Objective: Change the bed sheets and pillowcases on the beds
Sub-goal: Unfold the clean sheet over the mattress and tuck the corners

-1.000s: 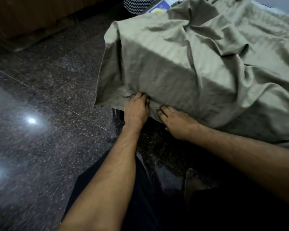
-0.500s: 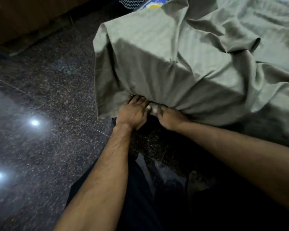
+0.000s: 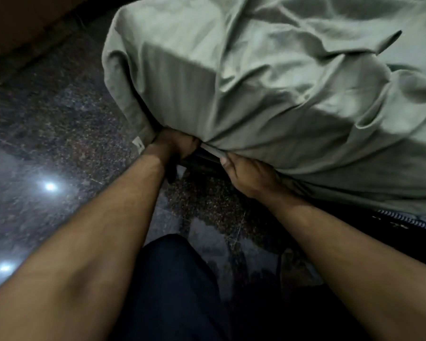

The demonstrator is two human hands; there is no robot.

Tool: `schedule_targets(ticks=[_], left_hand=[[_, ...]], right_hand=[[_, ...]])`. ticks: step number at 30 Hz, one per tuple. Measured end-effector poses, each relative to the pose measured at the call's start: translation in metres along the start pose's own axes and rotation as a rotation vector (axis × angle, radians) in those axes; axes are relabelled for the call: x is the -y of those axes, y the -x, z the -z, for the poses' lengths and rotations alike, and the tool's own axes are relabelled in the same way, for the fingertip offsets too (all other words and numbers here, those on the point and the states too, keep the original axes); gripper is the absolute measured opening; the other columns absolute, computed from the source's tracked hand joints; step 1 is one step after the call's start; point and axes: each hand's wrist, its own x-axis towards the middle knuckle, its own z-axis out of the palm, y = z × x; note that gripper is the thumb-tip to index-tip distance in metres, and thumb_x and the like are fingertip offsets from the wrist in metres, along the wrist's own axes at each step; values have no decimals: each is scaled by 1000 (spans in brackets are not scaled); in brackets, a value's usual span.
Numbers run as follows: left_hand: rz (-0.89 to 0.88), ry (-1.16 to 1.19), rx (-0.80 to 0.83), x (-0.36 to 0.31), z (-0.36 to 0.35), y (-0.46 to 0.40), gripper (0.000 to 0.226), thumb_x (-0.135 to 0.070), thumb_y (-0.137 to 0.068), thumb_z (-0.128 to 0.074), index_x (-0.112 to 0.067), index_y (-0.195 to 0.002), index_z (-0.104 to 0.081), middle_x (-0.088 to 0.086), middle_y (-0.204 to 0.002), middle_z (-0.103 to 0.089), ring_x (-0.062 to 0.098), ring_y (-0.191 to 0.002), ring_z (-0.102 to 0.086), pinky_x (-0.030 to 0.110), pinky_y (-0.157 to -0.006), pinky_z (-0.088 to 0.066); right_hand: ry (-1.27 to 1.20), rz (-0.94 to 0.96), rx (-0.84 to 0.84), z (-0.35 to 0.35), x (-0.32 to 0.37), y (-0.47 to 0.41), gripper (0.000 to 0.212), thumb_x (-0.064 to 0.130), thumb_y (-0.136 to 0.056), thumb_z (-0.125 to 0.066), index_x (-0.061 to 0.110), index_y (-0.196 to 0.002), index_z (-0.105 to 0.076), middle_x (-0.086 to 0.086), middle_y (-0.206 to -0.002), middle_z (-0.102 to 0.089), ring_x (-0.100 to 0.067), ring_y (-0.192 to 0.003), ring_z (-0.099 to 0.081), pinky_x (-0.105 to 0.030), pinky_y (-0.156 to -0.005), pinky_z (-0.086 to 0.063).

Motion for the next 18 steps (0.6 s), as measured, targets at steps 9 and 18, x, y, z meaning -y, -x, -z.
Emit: schedule_targets(ticks=[9,18], left_hand=[[187,-53,-268,-36,22,74,23,-12,-97,-50,-6,-101,-73,14,-94,-74,37,-87,-73,40,-63,-52],[-310,381,-195,-174,20,78,38,-43,-101,-48,-17,-127,-58,17,-122,-61,40,-108,-62,47,-85,-54]], right_hand=[[-35,-134,490,75,-32,103,74,34,-101,-50,28,-161,-6,6,-168,-11,-21,-150,-25,-39,-119,-29],[342,-300,584,152,-65,181,66,31,-98,-53,26,-157,-24,2,-162,-26,-22,-148,-26,-38,-116,-27]])
